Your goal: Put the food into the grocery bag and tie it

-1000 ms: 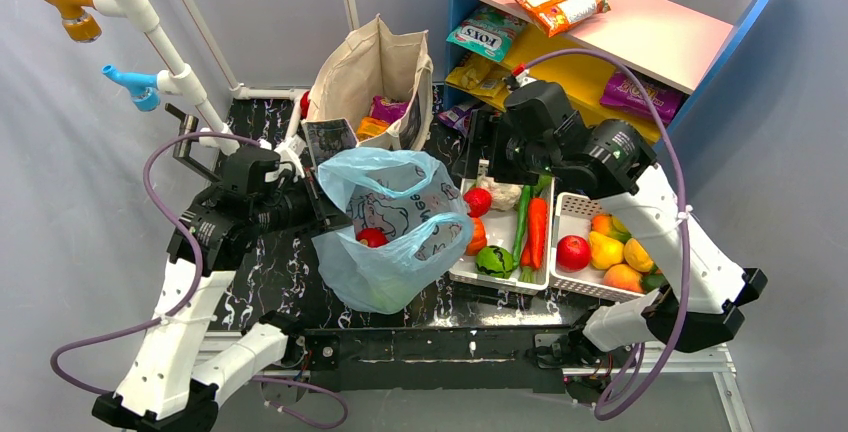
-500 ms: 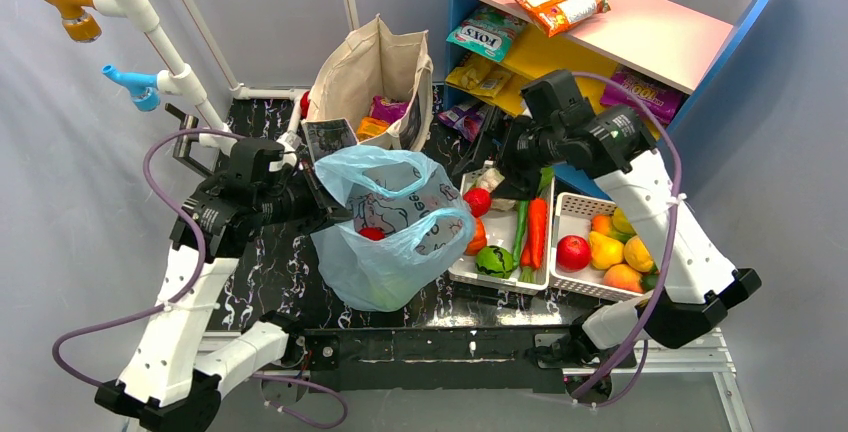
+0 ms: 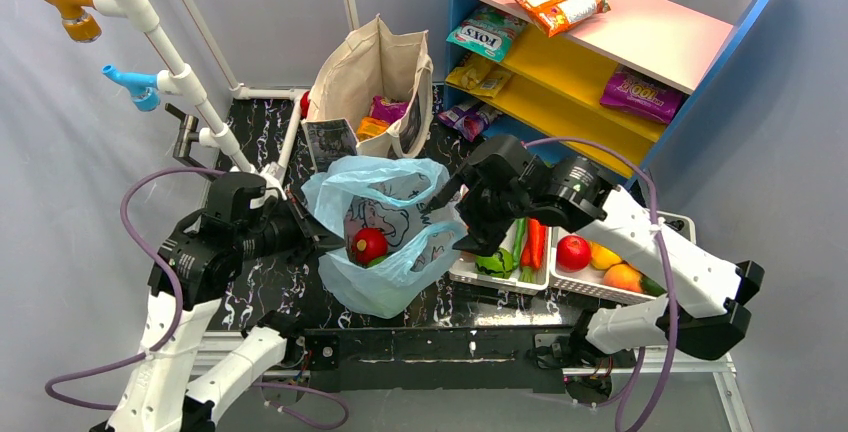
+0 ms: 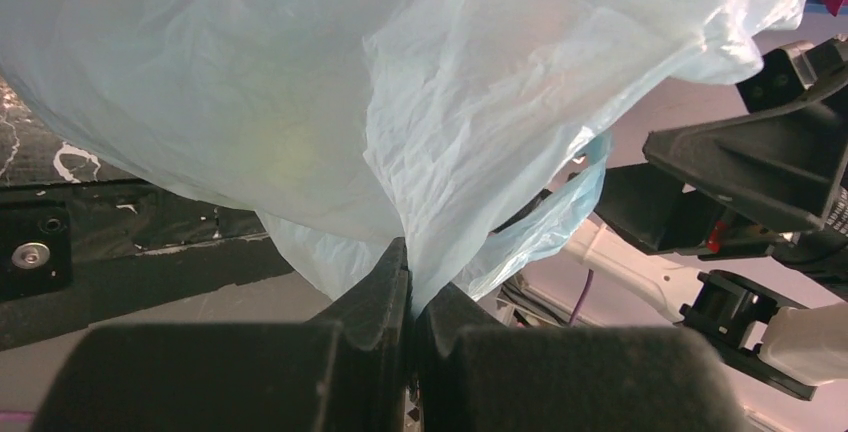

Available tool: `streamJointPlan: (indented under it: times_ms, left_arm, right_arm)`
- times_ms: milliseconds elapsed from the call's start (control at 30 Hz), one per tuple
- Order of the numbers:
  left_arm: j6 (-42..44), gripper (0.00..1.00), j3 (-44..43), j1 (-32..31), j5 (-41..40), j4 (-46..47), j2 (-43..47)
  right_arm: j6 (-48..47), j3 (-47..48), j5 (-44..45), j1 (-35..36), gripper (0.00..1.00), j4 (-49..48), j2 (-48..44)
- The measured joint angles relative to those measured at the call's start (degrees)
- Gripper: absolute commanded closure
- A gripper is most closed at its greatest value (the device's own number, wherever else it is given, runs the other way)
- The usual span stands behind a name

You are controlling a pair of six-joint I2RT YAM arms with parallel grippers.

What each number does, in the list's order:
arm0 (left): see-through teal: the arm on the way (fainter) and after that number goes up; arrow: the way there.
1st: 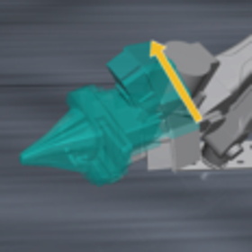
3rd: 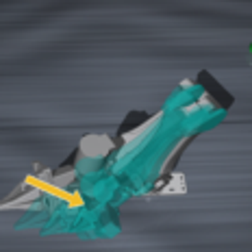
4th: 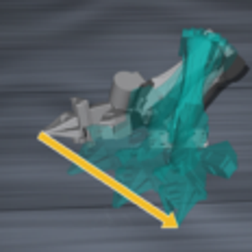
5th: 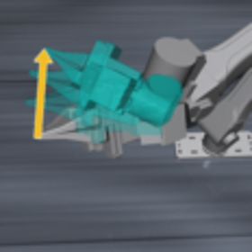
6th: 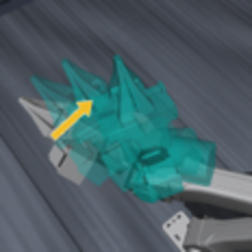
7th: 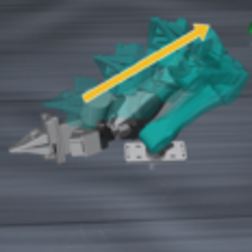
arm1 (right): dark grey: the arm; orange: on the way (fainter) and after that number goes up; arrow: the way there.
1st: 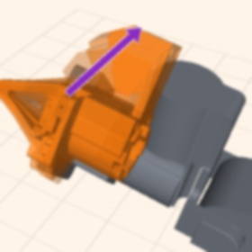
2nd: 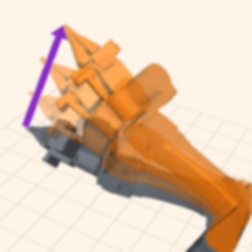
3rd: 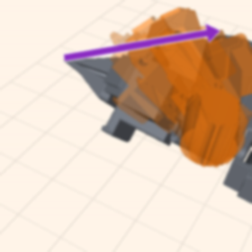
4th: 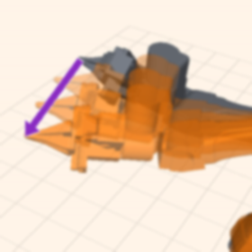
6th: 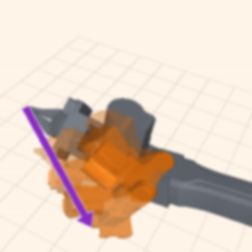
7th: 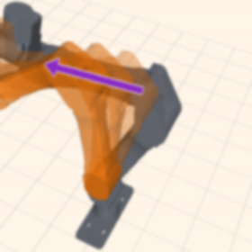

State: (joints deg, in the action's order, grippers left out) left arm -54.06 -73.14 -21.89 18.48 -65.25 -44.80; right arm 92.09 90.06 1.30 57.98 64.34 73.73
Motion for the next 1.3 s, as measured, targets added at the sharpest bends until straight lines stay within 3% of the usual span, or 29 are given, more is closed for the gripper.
streamJointPlan:
  times_ms: [133,200,300,400,533,633,800,967,1133,1300]
  left_arm:
    - [-1.3,1.00,0.1,0.0,1.0,-0.2,-0.2]
    - [-1.6,1.00,0.1,0.0,1.5,0.1,-0.9]
    - [-1.9,1.00,0.1,0.0,1.8,0.5,-2.2]
    - [-2.1,1.00,0.1,0.0,1.9,0.6,-2.9]
    - [-2.1,1.00,0.1,0.0,1.8,0.9,-2.9]
    - [-1.9,0.96,0.1,0.0,1.7,1.0,-2.8]
    - [2.1,0.69,-2.3,0.0,2.2,-0.3,-4.1]
    - [8.7,0.40,-12.8,0.0,2.2,-4.5,-7.4]
    - [14.0,0.34,-24.3,0.0,2.0,-7.9,-8.9]
    - [18.6,0.34,-33.2,0.0,1.8,-10.2,-11.1]
  right_arm:
    - [6.0,0.5,3.7,2.3,0.07,-2.1,2.5]
    - [8.2,1.1,4.9,3.1,0.14,-3.1,4.5]
    - [9.9,1.8,5.8,4.0,0.41,-4.4,7.2]
    - [10.2,1.8,6.1,4.2,0.78,-4.9,8.5]
    - [9.7,2.2,6.8,4.3,0.96,-3.9,8.8]
    - [7.4,3.0,7.5,4.0,0.99,-3.0,8.7]
    - [-0.3,4.2,7.7,3.2,0.99,-2.9,8.5]
    - [-12.3,13.7,7.7,2.8,0.99,-0.7,10.0]
    - [-24.5,24.5,7.8,3.0,0.99,1.0,12.0]
    - [-33.7,28.6,7.7,3.2,0.99,2.9,12.5]
